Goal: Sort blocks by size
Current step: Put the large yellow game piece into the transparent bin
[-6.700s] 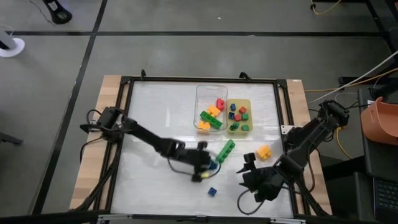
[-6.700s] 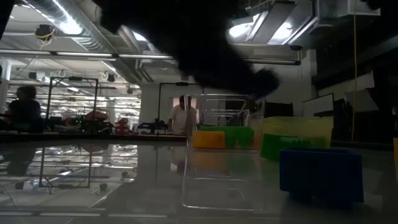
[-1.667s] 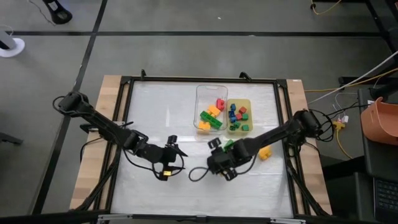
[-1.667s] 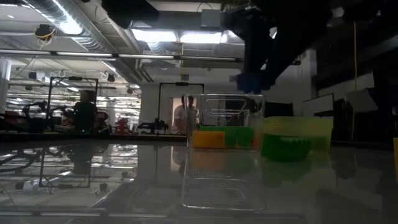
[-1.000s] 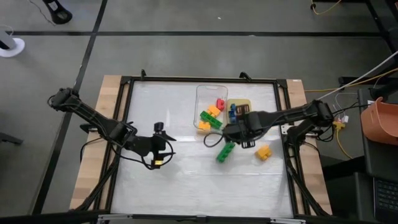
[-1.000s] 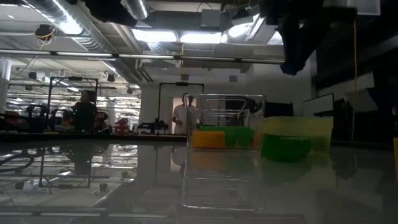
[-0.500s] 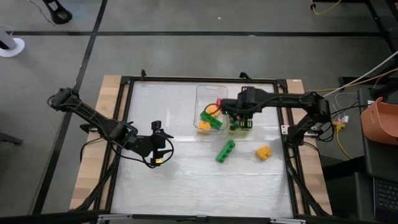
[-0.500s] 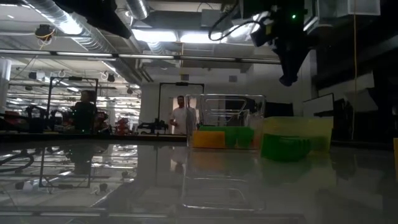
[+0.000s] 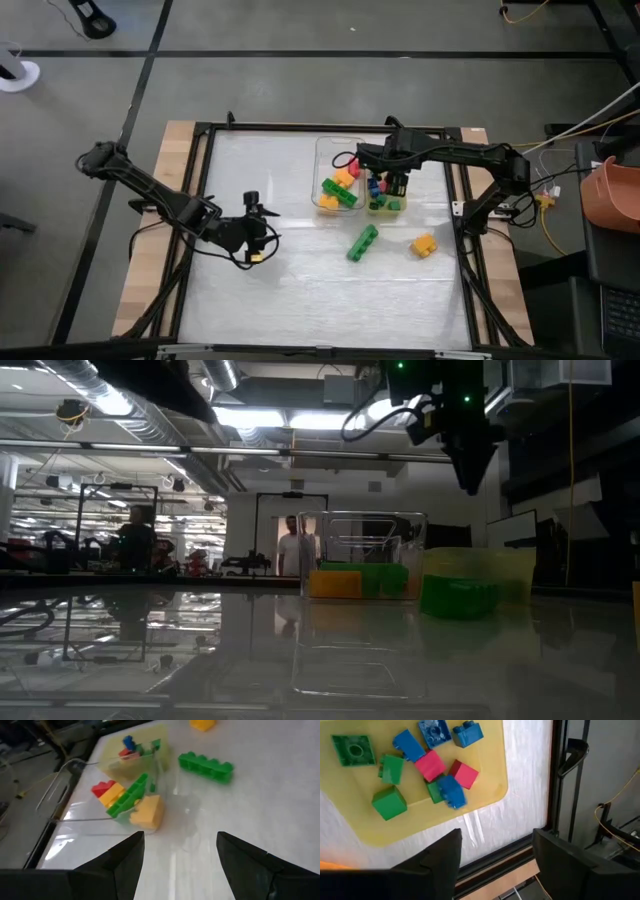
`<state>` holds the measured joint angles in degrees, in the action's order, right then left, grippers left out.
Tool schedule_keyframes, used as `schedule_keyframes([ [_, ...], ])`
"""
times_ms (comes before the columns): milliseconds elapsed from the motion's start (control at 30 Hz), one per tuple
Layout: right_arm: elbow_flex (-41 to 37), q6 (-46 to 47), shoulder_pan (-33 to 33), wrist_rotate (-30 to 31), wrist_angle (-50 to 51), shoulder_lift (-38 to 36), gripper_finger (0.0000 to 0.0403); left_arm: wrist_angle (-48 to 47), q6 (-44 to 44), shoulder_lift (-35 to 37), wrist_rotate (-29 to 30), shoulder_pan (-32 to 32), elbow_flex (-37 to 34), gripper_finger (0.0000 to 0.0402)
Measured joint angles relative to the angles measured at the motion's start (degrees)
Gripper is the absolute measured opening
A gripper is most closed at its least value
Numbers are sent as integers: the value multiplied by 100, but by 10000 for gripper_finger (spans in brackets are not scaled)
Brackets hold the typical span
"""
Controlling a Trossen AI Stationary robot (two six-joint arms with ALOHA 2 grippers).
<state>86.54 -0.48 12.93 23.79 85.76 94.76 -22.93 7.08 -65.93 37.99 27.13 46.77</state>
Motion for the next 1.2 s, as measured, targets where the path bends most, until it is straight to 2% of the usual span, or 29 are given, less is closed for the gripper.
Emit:
schedule_keyframes([
  [67,0,-91,0,-118,44,-5,250,295,-69,51,93,-111,-248,235],
  [133,-3,-417,-11,-487,82,-88,253,601,-114,115,110,-295,-494,235],
  [267,-7,-790,-10,-1410,-87,-547,254,838,90,299,109,-709,-873,235],
  [333,-112,-846,-17,-1622,-204,-870,254,995,108,375,88,-910,-1020,235],
  [433,-632,-612,-22,-2029,-392,-1544,255,1316,106,378,-92,-1189,-1147,235],
  [633,-2220,620,-104,-3020,-862,-2844,255,2008,-70,377,-724,-1541,-1358,235],
  [733,-2974,1121,-401,-3088,-885,-3273,255,2229,-114,376,-837,-1616,-1358,235],
  [867,-3751,1468,-1113,-3095,-948,-3604,255,2467,-114,374,-855,-1643,-1358,235],
  [1033,-4317,1556,-2012,-3071,-1348,-3640,255,2664,-22,373,-862,-1641,-1358,235],
  [1200,-4748,1536,-2575,-2573,-1807,-3595,255,2705,303,372,-862,-1641,-1358,235],
])
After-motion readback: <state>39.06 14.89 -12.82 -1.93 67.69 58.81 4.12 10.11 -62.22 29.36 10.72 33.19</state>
